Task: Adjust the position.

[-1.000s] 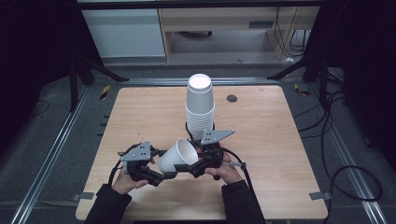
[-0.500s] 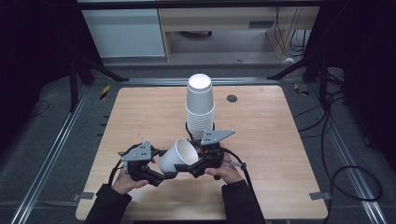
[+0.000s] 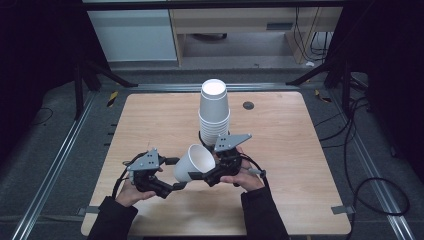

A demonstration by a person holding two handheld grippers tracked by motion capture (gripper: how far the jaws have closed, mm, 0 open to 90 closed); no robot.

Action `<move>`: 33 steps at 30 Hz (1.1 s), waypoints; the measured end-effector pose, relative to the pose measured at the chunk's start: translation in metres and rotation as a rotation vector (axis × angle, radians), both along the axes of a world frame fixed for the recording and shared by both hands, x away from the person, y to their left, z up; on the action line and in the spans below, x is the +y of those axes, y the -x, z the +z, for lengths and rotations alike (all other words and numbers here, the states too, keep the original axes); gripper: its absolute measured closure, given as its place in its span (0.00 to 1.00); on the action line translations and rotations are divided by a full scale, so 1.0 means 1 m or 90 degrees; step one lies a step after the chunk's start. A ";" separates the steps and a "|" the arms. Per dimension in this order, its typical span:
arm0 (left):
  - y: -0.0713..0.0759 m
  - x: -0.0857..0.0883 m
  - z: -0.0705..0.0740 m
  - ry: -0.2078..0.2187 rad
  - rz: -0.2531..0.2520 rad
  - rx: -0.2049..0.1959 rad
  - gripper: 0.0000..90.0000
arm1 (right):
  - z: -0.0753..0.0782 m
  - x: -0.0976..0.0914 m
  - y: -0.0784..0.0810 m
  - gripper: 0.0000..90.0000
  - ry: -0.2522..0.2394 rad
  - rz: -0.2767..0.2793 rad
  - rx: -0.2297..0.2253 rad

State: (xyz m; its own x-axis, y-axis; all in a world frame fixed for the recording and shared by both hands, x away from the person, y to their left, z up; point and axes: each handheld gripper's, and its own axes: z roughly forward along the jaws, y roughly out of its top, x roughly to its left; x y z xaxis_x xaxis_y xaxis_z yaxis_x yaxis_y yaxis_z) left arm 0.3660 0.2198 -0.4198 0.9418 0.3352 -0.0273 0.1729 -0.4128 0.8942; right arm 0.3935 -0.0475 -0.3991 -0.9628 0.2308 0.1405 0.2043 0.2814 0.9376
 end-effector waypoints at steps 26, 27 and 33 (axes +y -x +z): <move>0.000 -0.014 -0.010 -0.093 0.010 -0.001 0.22 | -0.002 0.045 -0.001 0.09 0.153 0.046 -0.033; 0.000 -0.013 -0.010 -0.092 0.010 -0.001 0.23 | -0.002 0.045 -0.001 0.09 0.153 0.046 -0.033; 0.001 -0.013 -0.009 -0.090 0.012 -0.008 0.24 | -0.002 0.045 -0.001 0.08 0.140 0.044 -0.031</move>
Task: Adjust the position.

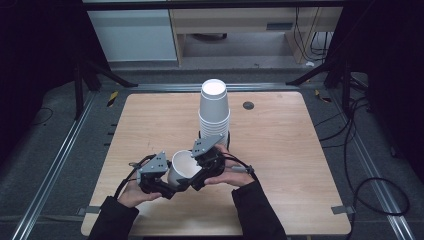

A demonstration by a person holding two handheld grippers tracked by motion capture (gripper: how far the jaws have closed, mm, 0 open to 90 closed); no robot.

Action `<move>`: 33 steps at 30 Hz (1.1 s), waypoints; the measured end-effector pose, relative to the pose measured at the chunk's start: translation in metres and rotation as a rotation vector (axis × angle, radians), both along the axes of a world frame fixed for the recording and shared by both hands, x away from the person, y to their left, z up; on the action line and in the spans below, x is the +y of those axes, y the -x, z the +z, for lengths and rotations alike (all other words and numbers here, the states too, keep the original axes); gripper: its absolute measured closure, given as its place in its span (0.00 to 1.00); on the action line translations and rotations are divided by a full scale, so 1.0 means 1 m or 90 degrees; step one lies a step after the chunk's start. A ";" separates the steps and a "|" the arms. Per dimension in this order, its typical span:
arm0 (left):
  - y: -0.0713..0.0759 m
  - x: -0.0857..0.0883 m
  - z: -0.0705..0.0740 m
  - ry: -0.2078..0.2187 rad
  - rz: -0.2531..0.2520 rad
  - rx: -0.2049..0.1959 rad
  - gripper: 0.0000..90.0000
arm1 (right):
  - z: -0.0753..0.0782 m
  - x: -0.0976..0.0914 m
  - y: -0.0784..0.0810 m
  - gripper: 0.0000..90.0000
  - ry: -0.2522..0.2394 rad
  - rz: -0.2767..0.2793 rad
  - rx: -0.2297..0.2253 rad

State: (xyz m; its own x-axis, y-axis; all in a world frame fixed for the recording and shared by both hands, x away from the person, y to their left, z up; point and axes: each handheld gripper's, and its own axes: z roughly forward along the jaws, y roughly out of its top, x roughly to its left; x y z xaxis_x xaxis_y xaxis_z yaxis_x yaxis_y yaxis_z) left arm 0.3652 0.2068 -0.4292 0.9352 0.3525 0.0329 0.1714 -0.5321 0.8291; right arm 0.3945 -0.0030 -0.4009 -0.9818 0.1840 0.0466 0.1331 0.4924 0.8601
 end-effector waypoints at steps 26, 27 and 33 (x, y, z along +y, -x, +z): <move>0.000 0.008 0.004 0.100 0.039 -0.014 0.24 | 0.004 -0.026 0.005 0.06 -0.103 -0.037 0.020; 0.000 0.007 0.004 0.101 0.038 -0.015 0.24 | 0.003 -0.024 0.004 0.06 -0.104 -0.037 0.021; 0.002 0.002 0.004 0.101 0.032 -0.015 0.24 | -0.001 -0.017 0.004 0.06 -0.126 -0.035 0.032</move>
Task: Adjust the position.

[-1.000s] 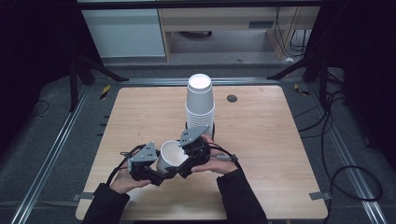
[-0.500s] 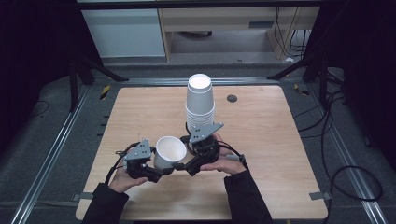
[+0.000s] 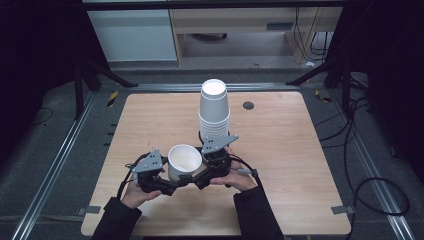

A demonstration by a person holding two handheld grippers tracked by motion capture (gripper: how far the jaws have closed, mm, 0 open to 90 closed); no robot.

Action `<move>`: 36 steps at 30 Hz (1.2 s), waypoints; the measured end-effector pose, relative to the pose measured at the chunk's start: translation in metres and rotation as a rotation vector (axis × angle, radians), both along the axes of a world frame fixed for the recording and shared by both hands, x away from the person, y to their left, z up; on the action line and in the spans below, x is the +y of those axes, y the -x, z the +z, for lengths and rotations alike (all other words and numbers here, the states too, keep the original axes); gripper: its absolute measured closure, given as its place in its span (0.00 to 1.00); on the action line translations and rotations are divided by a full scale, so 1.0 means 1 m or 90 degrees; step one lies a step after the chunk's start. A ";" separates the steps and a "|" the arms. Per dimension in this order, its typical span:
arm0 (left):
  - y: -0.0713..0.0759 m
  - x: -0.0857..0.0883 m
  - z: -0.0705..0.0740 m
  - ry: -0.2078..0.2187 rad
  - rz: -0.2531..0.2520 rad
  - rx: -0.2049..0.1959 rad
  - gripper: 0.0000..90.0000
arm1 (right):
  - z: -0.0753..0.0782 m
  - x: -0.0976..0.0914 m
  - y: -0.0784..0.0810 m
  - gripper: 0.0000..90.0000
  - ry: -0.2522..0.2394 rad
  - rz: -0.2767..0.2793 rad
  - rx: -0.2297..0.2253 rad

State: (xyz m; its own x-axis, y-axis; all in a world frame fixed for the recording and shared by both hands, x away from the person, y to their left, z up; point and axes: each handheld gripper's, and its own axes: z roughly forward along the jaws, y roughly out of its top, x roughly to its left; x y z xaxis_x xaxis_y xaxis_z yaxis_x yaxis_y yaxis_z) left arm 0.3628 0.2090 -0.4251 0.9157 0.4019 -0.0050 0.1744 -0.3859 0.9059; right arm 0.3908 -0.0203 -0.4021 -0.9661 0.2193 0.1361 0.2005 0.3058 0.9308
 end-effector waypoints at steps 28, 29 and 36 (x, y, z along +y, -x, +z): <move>0.000 -0.003 -0.001 0.006 -0.001 0.003 0.23 | -0.004 0.009 0.001 0.17 -0.019 -0.007 -0.006; 0.000 -0.003 -0.001 0.006 -0.001 0.003 0.23 | -0.004 0.009 0.001 0.17 -0.019 -0.007 -0.006; -0.001 -0.003 -0.004 -0.006 0.004 0.008 0.19 | 0.005 0.002 0.000 0.17 -0.025 -0.021 -0.015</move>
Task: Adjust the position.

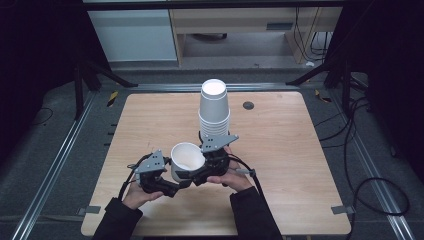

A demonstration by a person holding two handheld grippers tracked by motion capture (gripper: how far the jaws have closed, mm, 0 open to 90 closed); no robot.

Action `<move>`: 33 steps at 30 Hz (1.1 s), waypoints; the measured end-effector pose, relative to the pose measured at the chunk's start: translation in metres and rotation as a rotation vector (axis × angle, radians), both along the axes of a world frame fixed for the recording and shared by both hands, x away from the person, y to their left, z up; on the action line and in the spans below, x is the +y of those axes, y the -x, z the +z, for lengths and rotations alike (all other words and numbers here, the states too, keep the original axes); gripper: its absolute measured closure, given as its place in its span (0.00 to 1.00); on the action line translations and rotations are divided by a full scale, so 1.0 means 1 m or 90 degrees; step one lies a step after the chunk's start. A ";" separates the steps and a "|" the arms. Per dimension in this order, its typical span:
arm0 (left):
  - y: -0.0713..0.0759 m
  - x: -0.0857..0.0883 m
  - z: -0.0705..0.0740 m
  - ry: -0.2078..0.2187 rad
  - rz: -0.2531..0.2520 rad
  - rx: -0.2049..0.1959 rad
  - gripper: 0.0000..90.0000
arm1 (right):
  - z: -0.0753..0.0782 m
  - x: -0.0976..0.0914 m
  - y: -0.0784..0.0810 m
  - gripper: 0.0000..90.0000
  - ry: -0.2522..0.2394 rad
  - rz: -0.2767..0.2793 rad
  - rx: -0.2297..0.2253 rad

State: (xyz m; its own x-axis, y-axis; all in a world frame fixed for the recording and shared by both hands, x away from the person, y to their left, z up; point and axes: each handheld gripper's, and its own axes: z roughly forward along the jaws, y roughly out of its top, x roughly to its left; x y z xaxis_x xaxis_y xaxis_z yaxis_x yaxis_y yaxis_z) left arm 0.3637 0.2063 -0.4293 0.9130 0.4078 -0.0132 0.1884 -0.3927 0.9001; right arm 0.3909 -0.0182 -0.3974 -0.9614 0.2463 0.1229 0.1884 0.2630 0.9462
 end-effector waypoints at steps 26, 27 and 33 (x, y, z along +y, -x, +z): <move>-0.009 0.029 -0.016 -0.020 0.097 0.048 0.17 | 0.014 -0.079 0.007 0.16 0.054 -0.153 -0.009; -0.010 0.031 -0.017 -0.016 0.103 0.056 0.16 | 0.014 -0.081 0.008 0.16 0.055 -0.159 -0.010; -0.013 0.035 -0.020 -0.022 0.150 0.067 0.16 | 0.011 -0.106 0.014 0.16 0.067 -0.201 -0.012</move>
